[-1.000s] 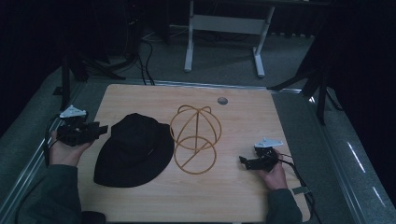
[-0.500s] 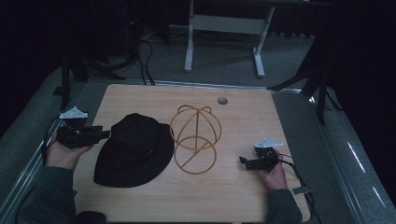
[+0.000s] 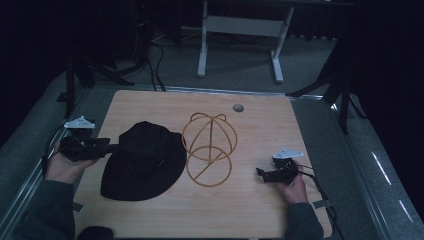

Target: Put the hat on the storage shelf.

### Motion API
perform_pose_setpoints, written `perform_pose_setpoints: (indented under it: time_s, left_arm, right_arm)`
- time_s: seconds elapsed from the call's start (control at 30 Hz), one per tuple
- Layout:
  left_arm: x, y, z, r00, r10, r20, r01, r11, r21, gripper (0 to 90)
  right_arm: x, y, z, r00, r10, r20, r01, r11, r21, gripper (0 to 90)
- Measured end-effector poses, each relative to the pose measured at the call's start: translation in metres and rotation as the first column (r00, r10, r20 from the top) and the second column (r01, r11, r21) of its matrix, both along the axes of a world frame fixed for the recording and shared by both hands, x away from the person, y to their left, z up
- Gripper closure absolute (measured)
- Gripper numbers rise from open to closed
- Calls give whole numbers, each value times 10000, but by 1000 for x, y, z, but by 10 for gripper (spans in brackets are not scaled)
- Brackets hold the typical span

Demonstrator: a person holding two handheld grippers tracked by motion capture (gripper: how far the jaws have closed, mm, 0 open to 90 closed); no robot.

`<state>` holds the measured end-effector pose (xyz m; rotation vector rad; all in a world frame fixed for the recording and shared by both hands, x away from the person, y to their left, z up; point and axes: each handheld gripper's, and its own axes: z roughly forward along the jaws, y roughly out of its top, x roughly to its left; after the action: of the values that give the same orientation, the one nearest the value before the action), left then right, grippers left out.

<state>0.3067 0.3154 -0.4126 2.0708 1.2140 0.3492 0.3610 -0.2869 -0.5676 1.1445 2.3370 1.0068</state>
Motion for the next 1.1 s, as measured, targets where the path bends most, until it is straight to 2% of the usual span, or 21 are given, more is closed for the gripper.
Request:
perform_pose_setpoints:
  time_s: [0.27,0.53,0.7,1.1]
  left_arm:
    - [-2,-5,-1,9994,-247,-235,250,9996,149,535]
    - [1,-11,-6,9969,-457,-634,492,9972,556,534]
    - [5,-16,-12,9941,-539,-945,630,9934,959,536]
    - [13,-25,-22,9873,-572,-1479,792,9859,1474,556]
  right_arm:
    - [0,0,0,10000,22,2,-22,10000,-7,122]
    - [0,0,0,10000,47,7,-47,10000,-9,122]
    - [0,0,0,10000,72,13,-72,10000,-13,122]
    - [0,0,0,9999,100,10,-100,9999,-13,122]
